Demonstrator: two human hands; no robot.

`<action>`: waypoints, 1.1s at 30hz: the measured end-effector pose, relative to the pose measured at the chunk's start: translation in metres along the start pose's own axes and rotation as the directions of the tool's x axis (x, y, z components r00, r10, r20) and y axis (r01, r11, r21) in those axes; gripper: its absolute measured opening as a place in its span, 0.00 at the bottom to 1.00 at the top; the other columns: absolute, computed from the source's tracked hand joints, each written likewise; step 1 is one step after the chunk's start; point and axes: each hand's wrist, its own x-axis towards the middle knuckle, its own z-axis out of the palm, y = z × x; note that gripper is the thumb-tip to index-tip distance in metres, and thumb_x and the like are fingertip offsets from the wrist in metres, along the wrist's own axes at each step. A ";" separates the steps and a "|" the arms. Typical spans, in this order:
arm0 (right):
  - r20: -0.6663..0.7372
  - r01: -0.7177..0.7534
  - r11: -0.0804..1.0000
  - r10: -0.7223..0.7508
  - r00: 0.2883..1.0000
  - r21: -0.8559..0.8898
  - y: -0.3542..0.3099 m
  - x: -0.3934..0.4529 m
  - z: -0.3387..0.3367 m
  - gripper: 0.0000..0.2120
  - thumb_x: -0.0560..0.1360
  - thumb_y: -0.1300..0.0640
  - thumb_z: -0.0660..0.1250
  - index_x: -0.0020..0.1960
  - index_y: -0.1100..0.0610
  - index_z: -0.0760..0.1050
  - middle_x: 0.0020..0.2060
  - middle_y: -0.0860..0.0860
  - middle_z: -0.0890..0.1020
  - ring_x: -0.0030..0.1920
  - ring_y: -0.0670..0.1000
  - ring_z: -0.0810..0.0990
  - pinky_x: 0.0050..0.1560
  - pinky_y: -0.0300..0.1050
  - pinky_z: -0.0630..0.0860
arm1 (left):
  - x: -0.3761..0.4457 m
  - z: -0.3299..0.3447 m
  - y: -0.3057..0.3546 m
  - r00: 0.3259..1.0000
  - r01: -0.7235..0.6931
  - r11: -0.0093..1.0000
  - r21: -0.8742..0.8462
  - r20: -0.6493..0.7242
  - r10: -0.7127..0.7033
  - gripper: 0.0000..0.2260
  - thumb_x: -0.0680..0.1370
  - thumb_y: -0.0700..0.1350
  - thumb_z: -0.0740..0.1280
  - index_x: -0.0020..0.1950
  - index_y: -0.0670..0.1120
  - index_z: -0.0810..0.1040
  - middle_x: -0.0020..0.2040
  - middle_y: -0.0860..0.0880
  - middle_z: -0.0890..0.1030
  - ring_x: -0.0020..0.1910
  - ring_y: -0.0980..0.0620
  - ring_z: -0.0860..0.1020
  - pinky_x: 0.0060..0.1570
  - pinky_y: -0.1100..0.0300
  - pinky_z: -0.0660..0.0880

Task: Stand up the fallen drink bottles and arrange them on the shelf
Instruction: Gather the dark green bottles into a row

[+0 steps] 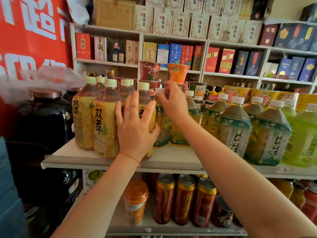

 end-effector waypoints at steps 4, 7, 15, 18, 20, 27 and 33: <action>0.275 -0.231 0.973 0.228 0.934 -0.020 -0.003 0.004 0.015 0.14 0.80 0.48 0.67 0.60 0.57 0.73 0.49 0.50 0.81 0.50 0.51 0.81 0.48 0.46 0.80 | 0.000 0.000 0.000 1.000 0.007 1.000 0.009 -0.001 -0.007 0.25 0.76 0.54 0.68 0.72 0.51 0.75 0.77 0.37 0.67 0.75 0.37 0.67 0.77 0.40 0.51; 0.270 -0.235 0.972 0.230 0.935 -0.012 -0.002 0.005 0.010 0.11 0.79 0.48 0.69 0.52 0.54 0.72 0.40 0.46 0.77 0.42 0.46 0.78 0.39 0.39 0.74 | 0.000 0.001 0.001 1.000 0.021 1.000 0.004 -0.008 -0.021 0.25 0.75 0.53 0.68 0.72 0.51 0.75 0.76 0.37 0.67 0.75 0.37 0.67 0.77 0.39 0.53; -0.002 -0.229 0.933 0.239 0.971 0.276 0.014 -0.030 -0.030 0.12 0.76 0.47 0.71 0.51 0.54 0.76 0.41 0.44 0.80 0.41 0.43 0.78 0.37 0.34 0.71 | -0.001 0.000 0.000 1.000 0.026 1.000 -0.005 0.001 -0.026 0.25 0.75 0.53 0.69 0.72 0.50 0.74 0.75 0.37 0.68 0.74 0.37 0.68 0.77 0.39 0.53; 0.014 -0.282 0.916 0.290 0.957 0.286 0.017 -0.030 -0.048 0.14 0.76 0.43 0.71 0.54 0.53 0.80 0.44 0.46 0.83 0.45 0.45 0.81 0.46 0.42 0.80 | -0.001 0.000 0.002 0.998 0.046 0.999 -0.001 0.036 -0.046 0.25 0.75 0.53 0.69 0.72 0.50 0.74 0.76 0.37 0.67 0.75 0.36 0.67 0.77 0.39 0.52; 0.103 -0.356 0.881 0.342 0.934 0.311 0.017 -0.025 -0.060 0.14 0.77 0.44 0.70 0.55 0.53 0.80 0.46 0.48 0.84 0.48 0.48 0.83 0.50 0.46 0.81 | -0.001 -0.003 0.006 0.996 0.081 0.996 -0.030 0.052 -0.079 0.25 0.76 0.52 0.68 0.72 0.48 0.73 0.77 0.35 0.65 0.77 0.35 0.63 0.78 0.39 0.50; 0.411 -0.337 0.930 0.252 0.876 0.148 0.015 -0.012 -0.085 0.13 0.82 0.47 0.63 0.57 0.56 0.78 0.49 0.53 0.85 0.51 0.52 0.84 0.56 0.53 0.80 | -0.022 -0.007 0.072 0.955 0.214 0.797 -0.564 0.294 -0.048 0.36 0.78 0.51 0.68 0.81 0.43 0.56 0.81 0.42 0.57 0.81 0.48 0.53 0.80 0.53 0.52; 0.226 -0.205 0.977 0.186 0.956 0.064 0.018 -0.024 -0.081 0.21 0.81 0.42 0.62 0.69 0.54 0.71 0.57 0.44 0.77 0.55 0.45 0.76 0.56 0.41 0.75 | -0.012 0.012 0.093 0.629 0.777 0.197 -0.598 0.727 -0.274 0.38 0.73 0.47 0.76 0.77 0.53 0.59 0.69 0.54 0.75 0.67 0.54 0.74 0.67 0.57 0.72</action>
